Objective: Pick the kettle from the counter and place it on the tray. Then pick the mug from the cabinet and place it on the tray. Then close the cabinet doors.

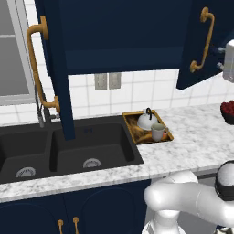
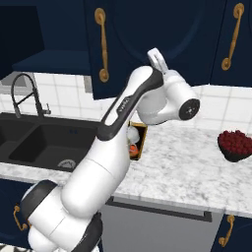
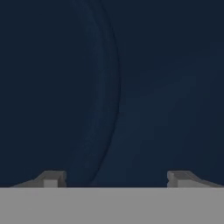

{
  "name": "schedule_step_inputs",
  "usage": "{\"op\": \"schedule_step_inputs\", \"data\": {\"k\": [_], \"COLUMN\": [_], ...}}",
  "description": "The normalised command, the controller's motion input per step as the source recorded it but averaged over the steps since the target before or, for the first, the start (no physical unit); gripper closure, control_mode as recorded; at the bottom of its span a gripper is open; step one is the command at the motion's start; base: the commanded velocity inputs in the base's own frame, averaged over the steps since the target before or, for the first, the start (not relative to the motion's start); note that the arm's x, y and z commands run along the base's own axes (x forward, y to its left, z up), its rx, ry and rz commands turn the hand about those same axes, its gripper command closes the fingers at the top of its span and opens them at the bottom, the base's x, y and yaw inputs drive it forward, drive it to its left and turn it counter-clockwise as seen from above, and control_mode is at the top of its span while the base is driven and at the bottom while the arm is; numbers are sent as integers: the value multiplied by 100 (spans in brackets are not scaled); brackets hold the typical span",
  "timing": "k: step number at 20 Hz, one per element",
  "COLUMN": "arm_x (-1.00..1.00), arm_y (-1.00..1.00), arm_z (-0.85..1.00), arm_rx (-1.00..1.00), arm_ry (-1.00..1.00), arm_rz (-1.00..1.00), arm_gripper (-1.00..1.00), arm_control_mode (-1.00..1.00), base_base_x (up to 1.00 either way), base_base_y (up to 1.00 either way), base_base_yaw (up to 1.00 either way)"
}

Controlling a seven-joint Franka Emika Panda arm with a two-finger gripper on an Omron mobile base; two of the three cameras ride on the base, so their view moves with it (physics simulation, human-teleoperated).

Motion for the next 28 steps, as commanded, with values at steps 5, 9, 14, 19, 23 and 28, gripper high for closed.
{"op": "schedule_step_inputs", "data": {"k": [5,9,14,19,23,28], "arm_x": [87,96,100,100,100,100], "arm_y": [100,100,100,98,66,49], "arm_z": [-21,-38,-32,-17,-6,-30], "arm_rx": [0,-8,-3,2,8,10], "arm_ry": [18,16,16,11,9,8], "arm_rz": [-11,-15,-14,-11,-8,-5], "arm_gripper": [-100,-100,-100,-100,-100,-100], "arm_control_mode": [-100,-100,-100,-100,-100,-100], "base_base_x": [0,0,0,0,0,0], "base_base_y": [0,0,0,0,0,0], "base_base_yaw": [0,0,0,0,0,0]}}
